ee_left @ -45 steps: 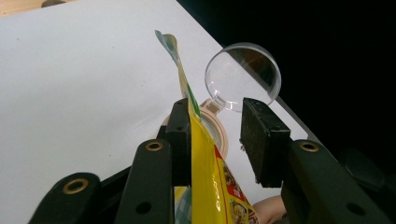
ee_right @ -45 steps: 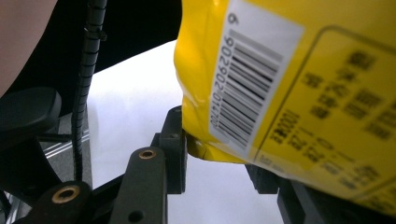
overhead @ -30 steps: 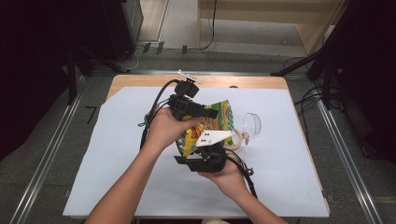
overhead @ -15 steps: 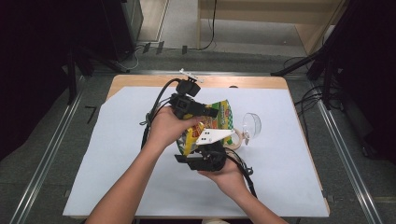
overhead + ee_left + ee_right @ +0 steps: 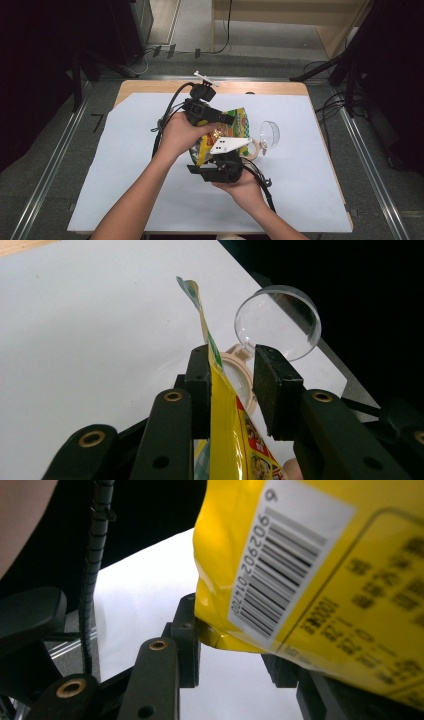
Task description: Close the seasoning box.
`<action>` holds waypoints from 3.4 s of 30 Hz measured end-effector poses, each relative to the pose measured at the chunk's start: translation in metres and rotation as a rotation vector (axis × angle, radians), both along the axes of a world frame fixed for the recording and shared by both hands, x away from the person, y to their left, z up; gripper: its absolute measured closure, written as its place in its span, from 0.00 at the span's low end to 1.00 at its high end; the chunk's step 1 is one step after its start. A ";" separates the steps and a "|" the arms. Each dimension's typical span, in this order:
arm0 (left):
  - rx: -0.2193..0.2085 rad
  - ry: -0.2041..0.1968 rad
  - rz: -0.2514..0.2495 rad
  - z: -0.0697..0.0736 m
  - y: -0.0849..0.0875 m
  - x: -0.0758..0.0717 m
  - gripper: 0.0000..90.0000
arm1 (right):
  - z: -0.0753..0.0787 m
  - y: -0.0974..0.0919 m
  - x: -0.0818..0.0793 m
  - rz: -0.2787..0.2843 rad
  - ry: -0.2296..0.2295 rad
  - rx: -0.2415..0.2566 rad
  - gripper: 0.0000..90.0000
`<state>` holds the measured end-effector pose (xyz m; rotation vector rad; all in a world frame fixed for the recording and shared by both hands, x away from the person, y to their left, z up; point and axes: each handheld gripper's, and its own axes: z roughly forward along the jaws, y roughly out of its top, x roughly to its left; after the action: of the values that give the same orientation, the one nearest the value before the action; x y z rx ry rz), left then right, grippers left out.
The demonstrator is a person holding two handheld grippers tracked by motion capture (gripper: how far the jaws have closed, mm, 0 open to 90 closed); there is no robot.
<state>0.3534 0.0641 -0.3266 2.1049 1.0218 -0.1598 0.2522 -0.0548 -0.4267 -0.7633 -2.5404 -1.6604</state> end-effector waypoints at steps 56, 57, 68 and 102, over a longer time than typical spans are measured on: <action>0.150 -0.030 0.012 0.013 -0.013 0.013 0.92 | 0.003 -0.004 0.012 -0.002 -0.025 0.026 0.71; 0.144 -0.028 0.018 0.013 -0.013 0.013 0.92 | 0.003 -0.005 0.012 -0.002 -0.028 0.026 0.71; 0.142 -0.038 0.025 0.011 -0.013 0.013 0.92 | 0.001 -0.005 0.014 0.002 -0.040 0.004 0.71; 0.135 -0.013 0.012 0.009 -0.015 0.016 0.92 | 0.003 -0.005 0.012 -0.009 -0.014 0.010 0.71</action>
<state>0.3694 0.0490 -0.3175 2.2177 1.0638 -0.0728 0.2645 -0.0600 -0.4234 -0.7670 -2.5395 -1.6860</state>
